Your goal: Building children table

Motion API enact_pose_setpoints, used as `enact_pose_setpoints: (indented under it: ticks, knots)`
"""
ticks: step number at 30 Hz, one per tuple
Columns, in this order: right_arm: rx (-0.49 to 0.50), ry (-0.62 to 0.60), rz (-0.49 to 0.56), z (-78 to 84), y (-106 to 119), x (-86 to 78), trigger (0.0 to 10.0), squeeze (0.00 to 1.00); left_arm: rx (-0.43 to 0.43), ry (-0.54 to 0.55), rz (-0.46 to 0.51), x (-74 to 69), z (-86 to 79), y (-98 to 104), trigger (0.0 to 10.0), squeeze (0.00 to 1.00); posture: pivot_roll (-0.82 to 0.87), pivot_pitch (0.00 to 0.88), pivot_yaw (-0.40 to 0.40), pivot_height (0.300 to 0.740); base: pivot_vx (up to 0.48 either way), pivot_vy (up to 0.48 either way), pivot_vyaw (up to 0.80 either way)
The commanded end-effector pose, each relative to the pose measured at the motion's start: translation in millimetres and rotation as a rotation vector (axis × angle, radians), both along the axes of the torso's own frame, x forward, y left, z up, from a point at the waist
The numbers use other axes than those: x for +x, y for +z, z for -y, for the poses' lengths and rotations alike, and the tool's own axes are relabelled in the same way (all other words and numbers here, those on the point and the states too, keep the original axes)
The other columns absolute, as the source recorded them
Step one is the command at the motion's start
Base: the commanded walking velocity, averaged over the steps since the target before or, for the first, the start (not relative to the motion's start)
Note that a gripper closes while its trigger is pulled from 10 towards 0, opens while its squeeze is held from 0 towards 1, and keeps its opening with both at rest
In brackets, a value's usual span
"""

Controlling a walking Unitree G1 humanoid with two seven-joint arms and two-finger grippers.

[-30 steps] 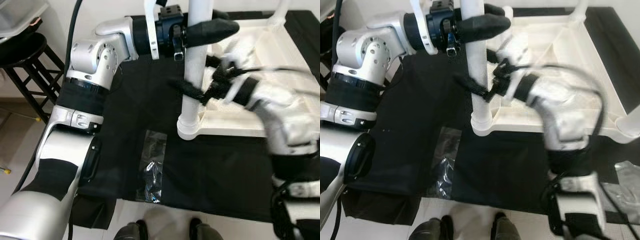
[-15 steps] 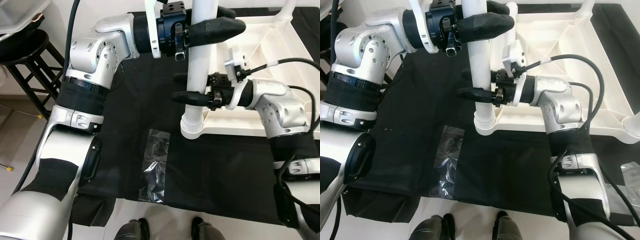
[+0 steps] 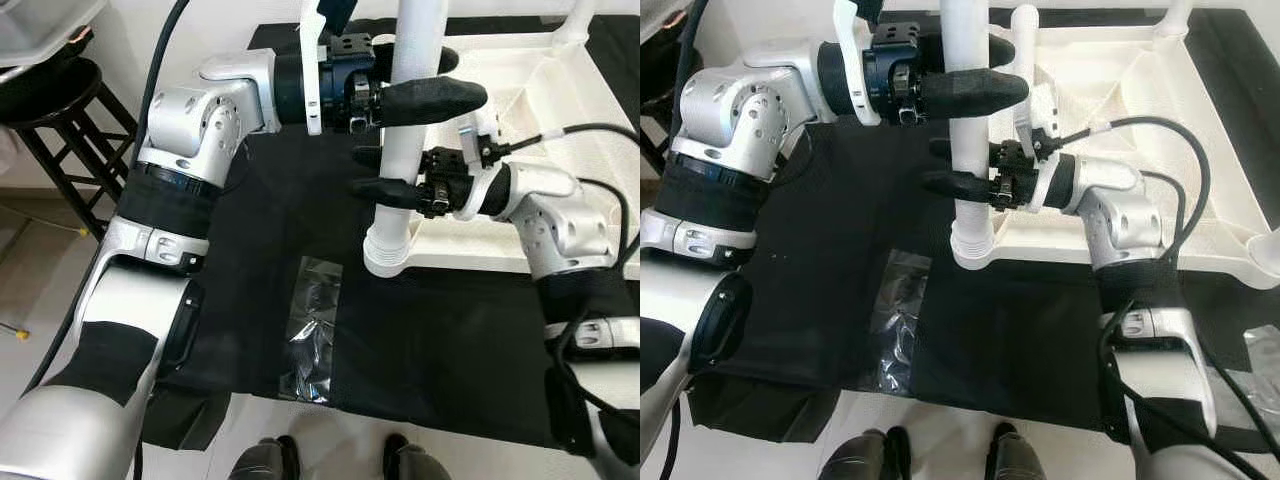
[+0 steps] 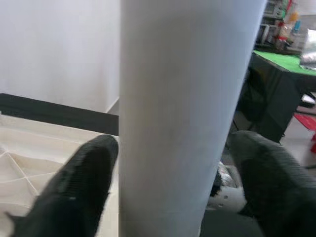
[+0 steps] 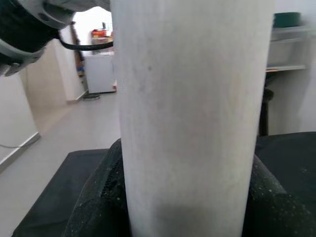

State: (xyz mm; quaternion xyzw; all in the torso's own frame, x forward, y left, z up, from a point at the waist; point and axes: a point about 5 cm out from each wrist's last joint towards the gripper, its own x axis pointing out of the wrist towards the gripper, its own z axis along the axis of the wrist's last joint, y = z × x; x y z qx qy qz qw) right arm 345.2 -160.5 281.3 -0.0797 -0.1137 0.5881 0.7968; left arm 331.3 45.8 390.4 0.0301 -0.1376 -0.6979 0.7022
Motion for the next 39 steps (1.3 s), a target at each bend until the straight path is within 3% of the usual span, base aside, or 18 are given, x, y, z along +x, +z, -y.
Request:
enact_pose_setpoints:
  ticks: [1, 4, 5, 7, 9, 10, 12, 16, 17, 18, 21, 22, 25, 26, 27, 28, 31, 39]
  knots:
    - [-0.007, -0.066, -0.035, 1.5, -15, 1.0, 0.0, 0.0, -0.02, 0.032, -0.015, 2.1, -12.9, 1, 10.0, 0.0, 0.06, 0.217, 0.097, 0.74, 0.0, 0.0, 0.0]
    - [-0.023, -0.325, -0.102, -14.4, -57, -21.0, 0.0, 0.0, 0.005, 0.055, -0.088, -7.4, -73.9, -9, 10.0, 0.0, 0.07, 0.218, 0.082, 0.74, 0.0, 0.0, 0.0]
    - [-0.023, -0.325, -0.102, -14.4, -57, -21.0, 0.0, 0.0, 0.005, 0.055, -0.088, -7.4, -73.9, -9, 10.0, 0.0, 0.07, 0.218, 0.082, 0.74, 0.0, 0.0, 0.0]
    - [-0.002, -0.886, -0.25, -31.5, -106, -37.0, 0.0, 0.0, 0.015, 0.132, -0.15, -18.1, -118.4, -24, 10.0, 0.0, 0.08, 0.235, 0.094, 0.74, 0.0, 0.0, 0.0]
    - [-0.002, -0.886, -0.25, -31.5, -106, -37.0, 0.0, 0.0, 0.015, 0.132, -0.15, -18.1, -118.4, -24, 10.0, 0.0, 0.08, 0.235, 0.094, 0.74, 0.0, 0.0, 0.0]
    - [0.02, -1.04, -0.323, -35.2, -121, -48.0, 0.0, 0.0, 0.017, 0.176, -0.172, -20.7, -131.7, -30, 10.0, 0.0, 0.08, 0.235, 0.094, 0.74, 0.0, 0.0, 0.0]
    - [0.064, -1.07, -0.32, -50.5, -120, -39.7, 0.0, 0.0, 0.079, 0.374, -0.239, -23.9, -167.6, -72, 10.0, 0.0, 0.1, 0.229, 0.123, 0.74, 0.0, 0.0, 0.0]
    - [0.071, -1.052, -0.264, -54.5, -107, -24.3, 0.0, 0.0, 0.127, 0.498, -0.278, -28.1, -181.5, -106, 10.0, 0.0, 0.11, 0.229, 0.111, 0.74, 0.0, 0.0, 0.0]
    - [0.067, -1.033, -0.245, -53.9, -102, -18.8, 10.0, 0.0, 0.135, 0.576, -0.287, -27.3, -177.3, -129, 10.0, 0.0, 0.1, 0.23, 0.096, 0.74, 0.0, 0.0, 0.0]
    - [0.074, -1.027, -0.238, -53.4, -98, -17.6, 10.0, 0.0, 0.141, 0.623, -0.294, -30.0, -170.1, -146, 10.0, 0.0, 0.1, 0.23, 0.096, 0.74, 0.0, 0.0, 0.0]
    - [0.081, -1.025, -0.234, -53.2, -96, -17.5, 10.0, 0.0, 0.143, 0.651, -0.297, -32.7, -164.9, -157, 10.0, 0.0, 0.1, 0.23, 0.096, 0.74, 0.0, 0.0, 0.0]
    - [0.112, -0.983, -0.222, -52.6, -89, -16.6, 10.0, 1.0, 0.15, 0.673, -0.297, -37.0, -153.5, -171, 10.0, 0.0, 0.1, 0.229, 0.086, 0.74, 0.0, 0.0, 0.0]
    - [0.162, -0.846, -0.197, -53.8, -71, -17.0, 10.0, 1.0, 0.13, 0.687, -0.321, -51.0, -124.6, -200, 10.0, 0.0, 0.09, 0.228, 0.077, 0.74, 0.0, 0.0, 0.0]
    - [0.143, -0.704, -0.186, -53.6, -63, -19.2, 10.0, 0.24, 0.129, 0.664, -0.336, -60.1, -108.9, -211, 10.0, 0.0, 0.08, 0.226, 0.072, 0.74, 0.0, 0.0, 0.0]
    - [0.143, -0.704, -0.186, -53.6, -63, -19.2, 10.0, 0.24, 0.129, 0.664, -0.336, -60.1, -108.9, -211, 10.0, 0.0, 0.08, 0.226, 0.072, 0.74, 0.0, 0.0, 0.0]
    - [0.116, -0.596, -0.15, -50.1, -55, -20.5, 10.0, 0.0, 0.122, 0.65, -0.342, -66.7, -98.8, -217, 10.0, 0.0, 0.09, 0.226, 0.071, 0.74, 0.0, 0.0, 0.0]
    - [0.116, -0.4, -0.143, -34.0, -37, -17.9, 10.0, 0.0, 0.079, 0.678, -0.307, -68.5, -89.6, -219, 10.0, 0.0, 0.08, 0.217, 0.06, 0.74, 0.0, 0.0, 0.0]
    - [0.051, -0.376, -0.085, -24.9, -34, -6.8, 10.0, 0.0, 0.045, 0.701, -0.29, -69.8, -81.3, -221, 10.0, 0.0, 0.09, 0.208, 0.046, 0.74, 0.0, 0.0, 0.0]
